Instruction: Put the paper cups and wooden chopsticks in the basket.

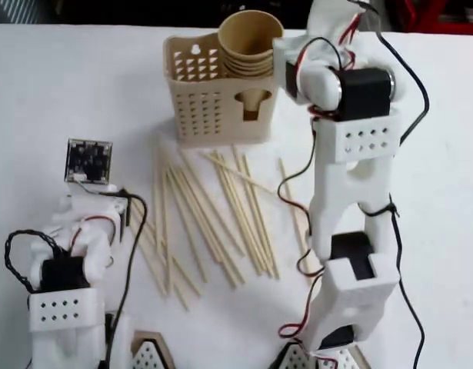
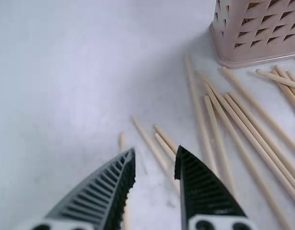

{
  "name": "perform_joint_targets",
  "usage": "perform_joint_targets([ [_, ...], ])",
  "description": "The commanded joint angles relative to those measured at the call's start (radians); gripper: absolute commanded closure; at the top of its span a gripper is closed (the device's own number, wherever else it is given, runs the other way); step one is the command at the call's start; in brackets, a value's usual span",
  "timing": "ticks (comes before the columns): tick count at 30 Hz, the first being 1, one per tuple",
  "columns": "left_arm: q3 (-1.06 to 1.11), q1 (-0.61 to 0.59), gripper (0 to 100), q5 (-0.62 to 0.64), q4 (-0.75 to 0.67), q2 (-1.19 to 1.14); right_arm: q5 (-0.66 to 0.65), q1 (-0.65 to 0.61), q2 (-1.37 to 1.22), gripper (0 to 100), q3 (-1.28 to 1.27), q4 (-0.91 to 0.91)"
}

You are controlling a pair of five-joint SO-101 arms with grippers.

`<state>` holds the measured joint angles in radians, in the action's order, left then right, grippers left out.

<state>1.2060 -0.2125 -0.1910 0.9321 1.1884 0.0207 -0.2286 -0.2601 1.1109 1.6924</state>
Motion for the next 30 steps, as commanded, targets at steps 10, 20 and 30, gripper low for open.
perform_joint_targets([
  [10,-0.003,-0.010,85,0.008,-0.026,0.016,-0.184,-0.004,0.306,84.7,-0.359,0.028],
  [20,-0.003,-0.010,85,0.011,-0.026,0.016,-0.255,-0.004,0.622,84.4,-0.899,-0.002],
  [30,-0.003,-0.010,85,0.011,-0.026,0.016,-0.324,-0.134,0.680,82.1,-1.453,-0.228],
])
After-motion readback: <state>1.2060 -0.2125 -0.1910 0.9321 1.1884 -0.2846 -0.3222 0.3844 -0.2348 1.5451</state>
